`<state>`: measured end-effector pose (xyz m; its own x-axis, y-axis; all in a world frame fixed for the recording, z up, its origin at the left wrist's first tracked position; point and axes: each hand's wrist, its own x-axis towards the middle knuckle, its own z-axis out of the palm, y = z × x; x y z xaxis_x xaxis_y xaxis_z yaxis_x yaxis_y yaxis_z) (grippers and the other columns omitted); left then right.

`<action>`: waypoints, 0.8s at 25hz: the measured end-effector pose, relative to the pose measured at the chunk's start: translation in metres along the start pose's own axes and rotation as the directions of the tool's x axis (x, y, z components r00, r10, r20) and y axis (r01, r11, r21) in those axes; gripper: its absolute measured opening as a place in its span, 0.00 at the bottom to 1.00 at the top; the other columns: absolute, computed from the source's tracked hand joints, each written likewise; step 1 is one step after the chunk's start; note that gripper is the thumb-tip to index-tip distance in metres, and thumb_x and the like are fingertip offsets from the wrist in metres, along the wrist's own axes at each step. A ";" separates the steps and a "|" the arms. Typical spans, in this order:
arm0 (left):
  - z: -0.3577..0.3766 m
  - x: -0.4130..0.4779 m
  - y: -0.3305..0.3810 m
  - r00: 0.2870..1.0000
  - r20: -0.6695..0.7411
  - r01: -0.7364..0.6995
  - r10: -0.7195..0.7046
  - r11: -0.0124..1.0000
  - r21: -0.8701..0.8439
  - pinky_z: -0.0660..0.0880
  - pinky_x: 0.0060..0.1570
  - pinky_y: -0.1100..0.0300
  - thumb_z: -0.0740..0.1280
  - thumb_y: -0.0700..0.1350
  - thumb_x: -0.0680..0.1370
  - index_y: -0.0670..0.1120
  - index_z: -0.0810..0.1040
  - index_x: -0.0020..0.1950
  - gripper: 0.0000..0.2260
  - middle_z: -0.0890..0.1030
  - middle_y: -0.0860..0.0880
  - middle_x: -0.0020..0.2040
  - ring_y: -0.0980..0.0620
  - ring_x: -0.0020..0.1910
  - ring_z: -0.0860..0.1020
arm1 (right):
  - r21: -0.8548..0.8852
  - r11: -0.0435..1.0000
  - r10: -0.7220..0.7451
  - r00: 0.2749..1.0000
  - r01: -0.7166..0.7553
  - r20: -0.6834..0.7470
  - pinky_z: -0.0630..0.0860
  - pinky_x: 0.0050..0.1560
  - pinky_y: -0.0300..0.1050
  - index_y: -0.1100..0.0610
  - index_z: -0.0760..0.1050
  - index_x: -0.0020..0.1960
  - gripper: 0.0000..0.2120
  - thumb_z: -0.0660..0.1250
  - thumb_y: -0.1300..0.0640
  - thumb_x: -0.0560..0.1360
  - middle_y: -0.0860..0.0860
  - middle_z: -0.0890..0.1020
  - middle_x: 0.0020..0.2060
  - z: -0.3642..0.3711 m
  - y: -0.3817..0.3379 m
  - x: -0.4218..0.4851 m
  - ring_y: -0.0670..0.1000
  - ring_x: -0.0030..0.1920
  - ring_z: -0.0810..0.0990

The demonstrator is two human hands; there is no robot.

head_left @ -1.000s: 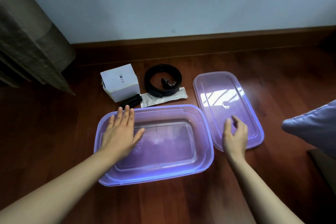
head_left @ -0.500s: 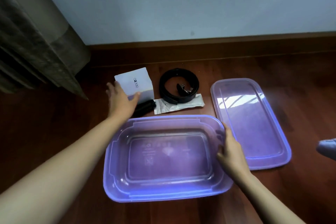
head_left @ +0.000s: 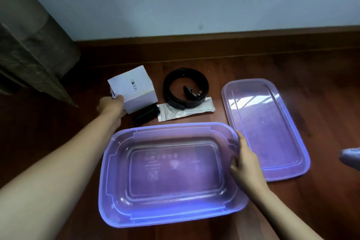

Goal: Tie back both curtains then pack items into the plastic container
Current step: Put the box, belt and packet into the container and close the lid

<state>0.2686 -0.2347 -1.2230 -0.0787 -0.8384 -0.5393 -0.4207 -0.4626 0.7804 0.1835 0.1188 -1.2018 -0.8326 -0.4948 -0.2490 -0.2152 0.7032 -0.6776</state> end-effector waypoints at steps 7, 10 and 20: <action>-0.022 -0.070 0.022 0.933 0.252 -0.186 0.258 0.943 -0.275 0.78 0.51 0.57 0.60 0.40 0.80 0.41 0.75 0.60 0.10 0.79 0.47 0.52 0.52 0.50 0.78 | -0.027 0.999 0.019 1.000 -0.019 -0.001 0.68 0.46 0.44 0.52 0.58 0.74 0.34 0.56 0.63 0.67 0.56 0.80 0.58 0.001 0.001 0.001 0.61 0.56 0.78; -0.042 -0.103 0.023 0.776 0.529 -0.231 0.345 0.934 -0.271 0.80 0.41 0.64 0.61 0.38 0.79 0.43 0.78 0.48 0.06 0.83 0.52 0.39 0.58 0.39 0.81 | -0.044 0.999 0.021 1.000 -0.021 -0.008 0.69 0.47 0.44 0.53 0.59 0.73 0.34 0.57 0.70 0.69 0.56 0.80 0.59 0.000 0.000 0.001 0.61 0.57 0.78; -0.068 -0.121 -0.018 0.434 0.885 -0.887 0.167 -0.089 0.452 0.69 0.43 0.61 0.60 0.44 0.78 0.46 0.78 0.54 0.10 0.81 0.48 0.47 0.48 0.48 0.77 | -0.042 0.999 -0.006 1.000 0.005 0.000 0.69 0.54 0.47 0.56 0.59 0.73 0.33 0.56 0.73 0.69 0.55 0.78 0.61 0.001 -0.001 0.000 0.59 0.61 0.76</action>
<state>0.3469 -0.1441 -1.1505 -0.9043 -0.1860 -0.3842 -0.3013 0.9157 0.2660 0.1843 0.1174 -1.2021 -0.8316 -0.4984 -0.2449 -0.2413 0.7215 -0.6490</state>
